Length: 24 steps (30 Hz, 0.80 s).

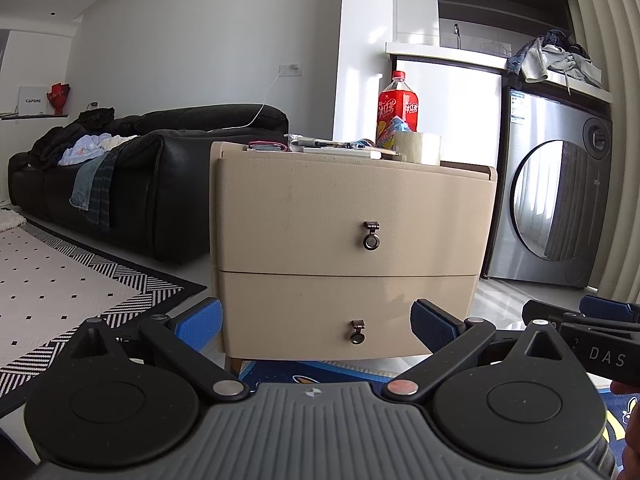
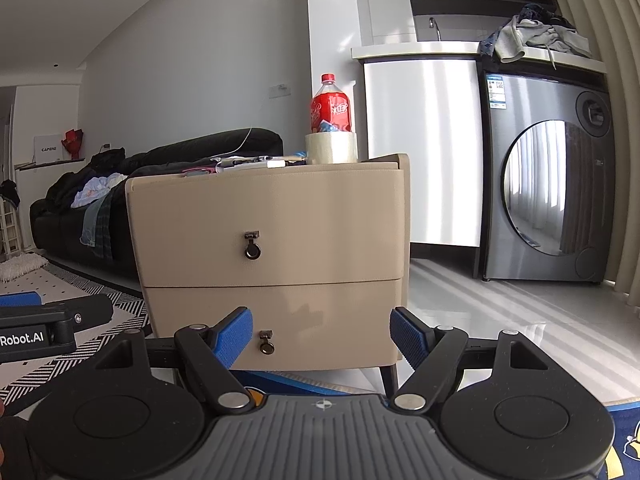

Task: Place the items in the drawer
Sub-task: 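Move the right gripper toward the top drawer handle of the beige nightstand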

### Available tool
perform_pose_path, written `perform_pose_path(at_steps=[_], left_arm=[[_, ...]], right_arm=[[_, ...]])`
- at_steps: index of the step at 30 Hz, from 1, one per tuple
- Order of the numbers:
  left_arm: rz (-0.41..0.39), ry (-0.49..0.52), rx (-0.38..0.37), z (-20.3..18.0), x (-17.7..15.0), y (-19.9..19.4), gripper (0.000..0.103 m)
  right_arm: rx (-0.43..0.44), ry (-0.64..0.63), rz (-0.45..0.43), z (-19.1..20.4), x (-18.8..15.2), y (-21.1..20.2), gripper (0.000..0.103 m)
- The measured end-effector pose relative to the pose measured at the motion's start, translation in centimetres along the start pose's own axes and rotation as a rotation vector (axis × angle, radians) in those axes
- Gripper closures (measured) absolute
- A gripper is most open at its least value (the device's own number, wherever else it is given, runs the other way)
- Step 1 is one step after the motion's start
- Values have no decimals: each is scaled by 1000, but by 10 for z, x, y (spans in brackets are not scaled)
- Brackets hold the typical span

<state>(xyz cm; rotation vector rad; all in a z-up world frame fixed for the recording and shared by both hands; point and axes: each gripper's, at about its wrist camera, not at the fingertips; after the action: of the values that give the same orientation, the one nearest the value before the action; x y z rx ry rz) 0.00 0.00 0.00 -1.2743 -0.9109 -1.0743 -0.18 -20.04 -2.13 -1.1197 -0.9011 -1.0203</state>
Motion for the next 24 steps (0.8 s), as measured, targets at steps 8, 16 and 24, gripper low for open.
perform_pose_path(at_steps=[8, 16, 24], left_arm=[[-14, -5, 9, 0, -3, -8, 0], [-14, -17, 18, 4, 0, -5, 0], [-14, -24, 28, 8, -4, -8, 0]], right_arm=[[5, -9, -5, 3, 2, 3, 24], [19, -23, -19, 6, 2, 5, 24], [40, -36, -24, 12, 2, 11, 24]])
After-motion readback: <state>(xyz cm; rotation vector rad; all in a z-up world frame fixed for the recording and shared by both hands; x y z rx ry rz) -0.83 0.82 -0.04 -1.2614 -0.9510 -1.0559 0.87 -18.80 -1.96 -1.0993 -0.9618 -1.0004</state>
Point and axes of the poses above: each gripper's, at about its wrist camera, not at the fingertips, and y roughly the way its jaws point, z to its left, x to its top, and after that the axes turned 10 degrees about y, right-handed
